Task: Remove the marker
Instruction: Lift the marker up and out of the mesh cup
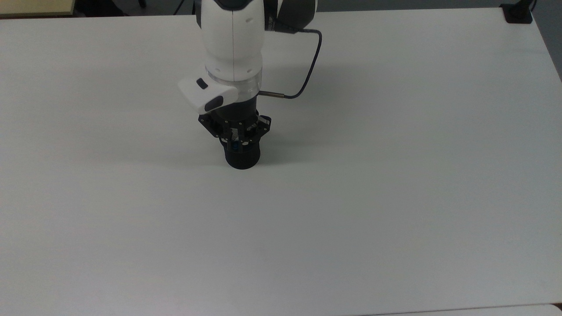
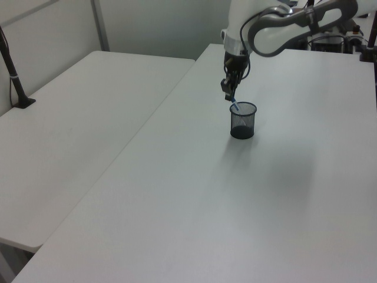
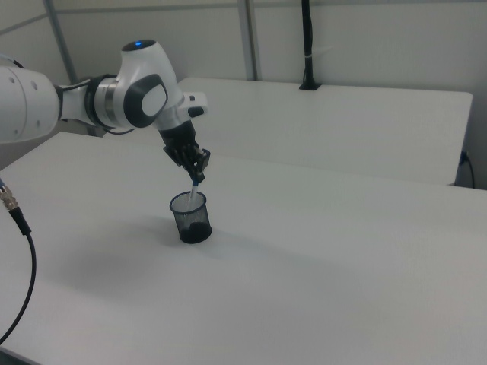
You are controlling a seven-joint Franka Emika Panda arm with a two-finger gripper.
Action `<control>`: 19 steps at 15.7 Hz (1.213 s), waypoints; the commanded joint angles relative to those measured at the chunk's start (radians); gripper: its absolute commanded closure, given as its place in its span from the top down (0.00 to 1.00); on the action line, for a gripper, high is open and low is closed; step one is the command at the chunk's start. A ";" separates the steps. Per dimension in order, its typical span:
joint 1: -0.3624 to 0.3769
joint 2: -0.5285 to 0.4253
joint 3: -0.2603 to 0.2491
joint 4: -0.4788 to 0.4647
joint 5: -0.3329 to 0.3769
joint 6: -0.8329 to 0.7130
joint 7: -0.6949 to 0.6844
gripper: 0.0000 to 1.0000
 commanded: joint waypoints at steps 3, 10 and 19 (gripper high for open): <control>-0.004 -0.050 -0.014 0.014 0.024 -0.034 0.044 0.03; -0.067 -0.080 -0.014 0.071 0.095 -0.037 0.079 0.03; -0.121 -0.082 -0.011 0.164 0.190 -0.346 0.018 0.03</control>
